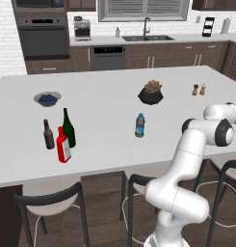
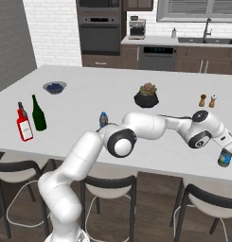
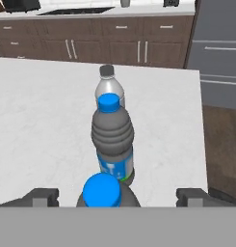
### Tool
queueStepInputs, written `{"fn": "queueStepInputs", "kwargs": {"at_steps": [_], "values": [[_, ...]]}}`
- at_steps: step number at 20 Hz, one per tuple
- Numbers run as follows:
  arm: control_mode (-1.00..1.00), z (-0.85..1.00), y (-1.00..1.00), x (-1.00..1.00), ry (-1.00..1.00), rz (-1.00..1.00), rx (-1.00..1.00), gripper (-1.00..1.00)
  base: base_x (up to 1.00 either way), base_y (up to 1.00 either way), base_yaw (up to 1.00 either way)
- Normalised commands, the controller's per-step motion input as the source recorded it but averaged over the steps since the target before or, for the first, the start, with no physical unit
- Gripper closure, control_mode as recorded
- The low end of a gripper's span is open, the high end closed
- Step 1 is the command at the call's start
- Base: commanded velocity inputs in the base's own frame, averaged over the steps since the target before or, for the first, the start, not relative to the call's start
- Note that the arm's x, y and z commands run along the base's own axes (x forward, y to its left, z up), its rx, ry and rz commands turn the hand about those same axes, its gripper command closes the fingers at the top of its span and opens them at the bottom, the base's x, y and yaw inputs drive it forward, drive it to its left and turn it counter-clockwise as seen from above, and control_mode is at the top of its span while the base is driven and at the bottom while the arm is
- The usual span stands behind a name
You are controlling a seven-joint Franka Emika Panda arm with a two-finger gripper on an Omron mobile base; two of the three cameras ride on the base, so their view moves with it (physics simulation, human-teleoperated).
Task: Move the plastic bottles in the middle to the plastics group, and the glass bottles in the middle to the glass group.
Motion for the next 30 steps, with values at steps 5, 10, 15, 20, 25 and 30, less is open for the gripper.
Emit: {"fn": "queueStepInputs", "kwargs": {"at_steps": [5, 10, 15, 20, 25, 30], "values": [[-1.00, 0.23, 0.00, -0.59, 0.00, -0.02, 0.00, -1.00, 0.00, 0.00, 0.00], [-1.00, 0.46, 0.27, -0.79, 0.00, -0.06, 0.00, -1.00, 0.00, 0.00, 0.00], [-1.00, 0.22, 0.81, -0.44, 0.00, 0.00, 0.00, -1.00, 0.00, 0.00, 0.00], [-1.00, 0.19, 0.99, -0.27, 0.01, 0.13, 0.00, -1.00, 0.00, 0.00, 0.00], [-1.00, 0.17, 1.00, 0.00, 0.12, 0.28, 0.00, -1.00, 0.00, 0.00, 0.00], [-1.00, 0.04, 0.99, 0.06, 0.19, 0.37, 0.00, -1.00, 0.00, 0.00, 0.00]]}}
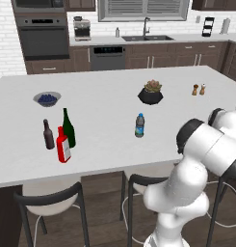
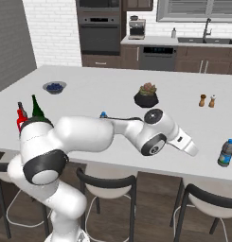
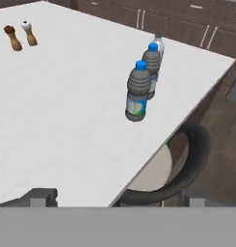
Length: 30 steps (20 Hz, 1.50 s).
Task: Move the plastic bottles in the middle to the plastics group, and the glass bottles in the middle to the glass group.
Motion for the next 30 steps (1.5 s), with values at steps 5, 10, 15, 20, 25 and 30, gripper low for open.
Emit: {"fn": "queueStepInputs", "kwargs": {"at_steps": [5, 10, 15, 20, 25, 30], "values": [[-1.00, 0.00, 0.95, 0.23, 0.07, 0.35, 0.00, -1.00, 0.00, 0.00, 0.00], [-1.00, 0.00, 0.86, 0.33, 0.05, 0.23, 0.01, -1.00, 0.00, 0.00, 0.00], [-1.00, 0.01, 0.45, 0.28, 0.01, 0.17, 0.05, -1.00, 0.00, 0.00, 0.00], [-1.00, 0.03, 0.49, 0.21, 0.00, 0.13, 0.04, -1.00, 0.00, 0.00, 0.00], [-1.00, 0.12, 0.87, 0.02, 0.04, 0.04, -0.01, -1.00, 0.00, 0.00, 0.00], [-1.00, 0.14, 0.79, -0.11, 0.04, 0.00, -0.01, -1.00, 0.00, 0.00, 0.00]]}}
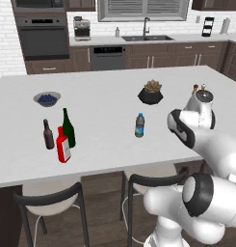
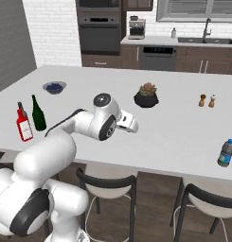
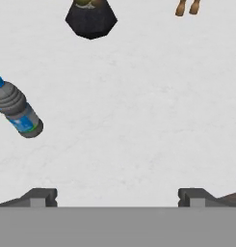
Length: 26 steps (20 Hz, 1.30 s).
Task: Move the plastic bottles in the middle to the plastics group, and the glass bottles in the middle to the glass group.
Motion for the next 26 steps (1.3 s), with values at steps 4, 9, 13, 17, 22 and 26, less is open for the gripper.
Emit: {"fn": "queueStepInputs", "kwargs": {"at_steps": [4, 9, 13, 17, 22, 26], "values": [[-1.00, 0.01, 0.54, -0.04, 0.04, 0.03, 0.00, -1.00, 0.00, 0.00, 0.00], [-1.00, 0.02, 0.57, 0.11, 0.06, 0.00, 0.00, -1.00, 0.00, 0.00, 0.00], [-1.00, 0.09, 0.60, 0.03, 0.02, 0.05, 0.00, -1.00, 0.00, 0.00, 0.00], [-1.00, 0.08, 0.44, 0.11, 0.00, 0.12, 0.01, -1.00, 0.00, 0.00, 0.00], [-1.00, 0.12, 0.34, 0.32, 0.01, 0.02, 0.01, -1.00, 0.00, 0.00, 0.00], [-1.00, 0.02, 0.17, 0.36, 0.00, 0.00, 0.00, -1.00, 0.00, 0.00, 0.00]]}}
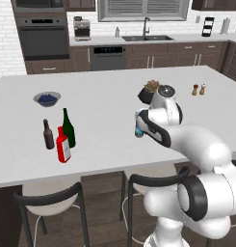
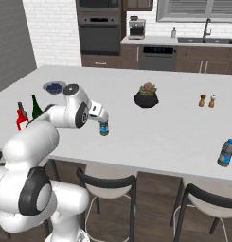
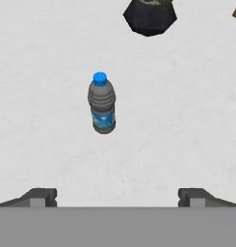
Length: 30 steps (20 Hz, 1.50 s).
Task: Move the plastic bottles in the middle to the plastics group, and the glass bottles in the middle to the glass group.
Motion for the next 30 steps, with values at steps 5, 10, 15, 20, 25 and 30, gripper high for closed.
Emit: {"fn": "queueStepInputs", "kwargs": {"at_steps": [5, 10, 15, 20, 25, 30], "values": [[-1.00, 0.00, 0.12, 0.43, 0.00, 0.00, 0.00, -1.00, 0.00, 0.00, 0.00], [-1.00, 0.00, 0.00, 0.45, 0.00, 0.00, 0.01, -1.00, 0.00, 0.00, 0.00], [-1.00, 0.00, 0.08, 0.61, 0.00, 0.00, 0.00, -1.00, 0.00, 0.00, 0.00], [-1.00, 0.00, 0.11, 0.44, 0.00, 0.00, 0.00, -1.00, 0.00, 0.00, 0.00], [-1.00, -0.02, 0.00, 0.35, 0.00, 0.00, 0.00, -1.00, 0.00, 0.00, 0.00], [-1.00, -0.10, -0.01, 0.32, 0.00, 0.00, 0.00, -1.00, 0.00, 0.00, 0.00]]}}
